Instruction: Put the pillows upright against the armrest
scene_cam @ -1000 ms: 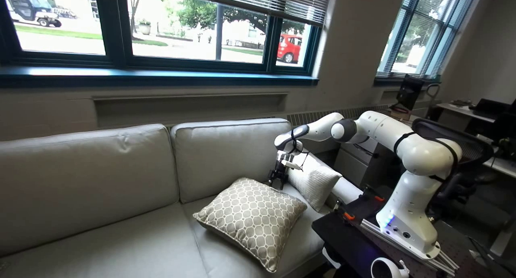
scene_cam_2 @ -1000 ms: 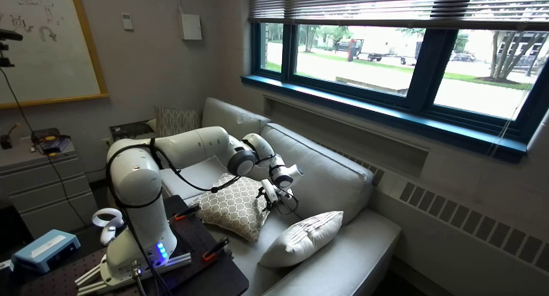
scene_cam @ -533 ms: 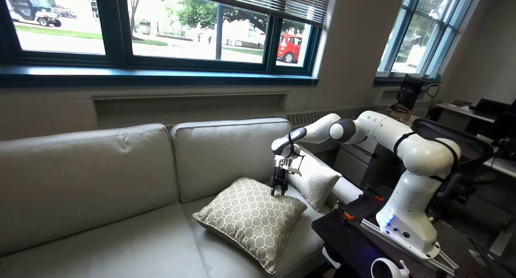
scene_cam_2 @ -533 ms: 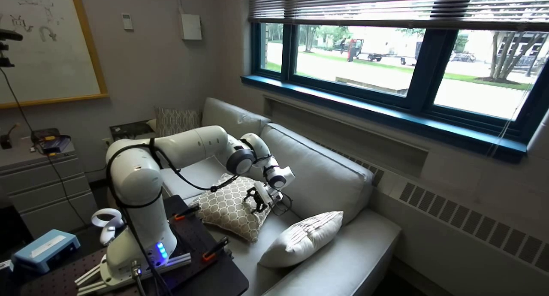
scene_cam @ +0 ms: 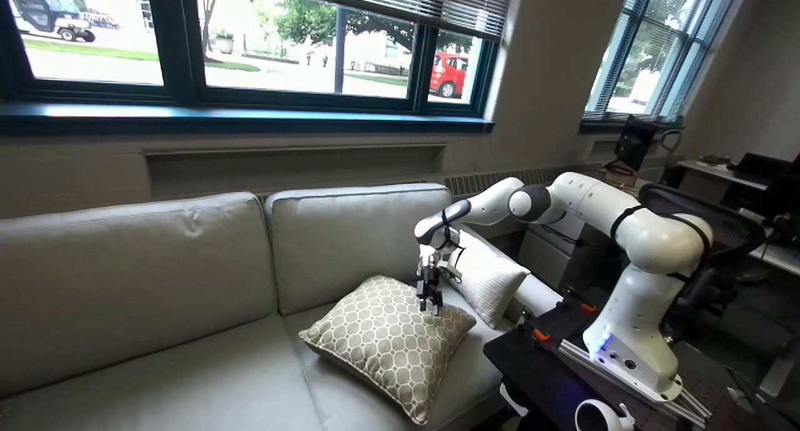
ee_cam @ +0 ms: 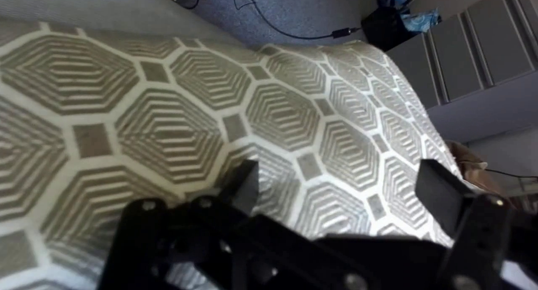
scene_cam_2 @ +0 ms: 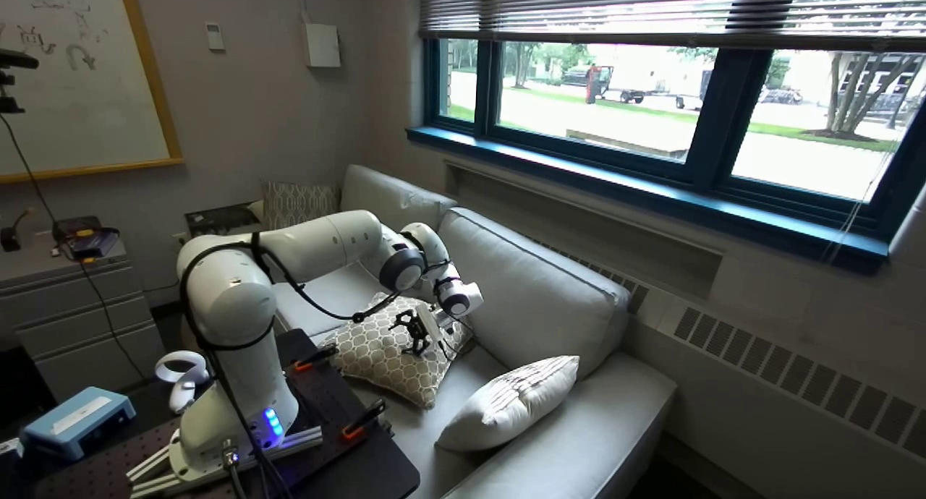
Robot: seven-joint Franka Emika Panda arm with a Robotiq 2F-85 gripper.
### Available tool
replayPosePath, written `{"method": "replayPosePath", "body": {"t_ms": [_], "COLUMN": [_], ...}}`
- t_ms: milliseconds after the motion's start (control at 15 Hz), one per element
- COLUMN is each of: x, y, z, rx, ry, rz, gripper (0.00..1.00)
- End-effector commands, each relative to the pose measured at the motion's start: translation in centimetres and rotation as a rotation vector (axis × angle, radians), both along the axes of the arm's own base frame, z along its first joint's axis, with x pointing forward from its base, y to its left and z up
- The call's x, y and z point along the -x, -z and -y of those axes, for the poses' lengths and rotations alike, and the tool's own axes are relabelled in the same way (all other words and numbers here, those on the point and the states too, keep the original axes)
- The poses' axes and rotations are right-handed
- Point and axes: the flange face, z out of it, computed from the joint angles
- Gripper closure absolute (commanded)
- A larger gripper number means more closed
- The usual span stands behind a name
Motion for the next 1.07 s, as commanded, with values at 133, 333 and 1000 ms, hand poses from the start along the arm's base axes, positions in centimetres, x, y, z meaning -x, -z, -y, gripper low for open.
{"method": "replayPosePath", "body": {"t_ms": [133, 333, 1000], "x": [1.2, 0.1, -9.5], "y": [0.4, 0.7, -3.9], "z": [-2.5, -2.2, 7.0], "rx": [-0.015, 0.121, 0.437], "ry": [-0.024, -0.058, -0.003], "rz": [-0.015, 0.054, 0.39], "gripper": [0.4, 0.14, 0.0]}}
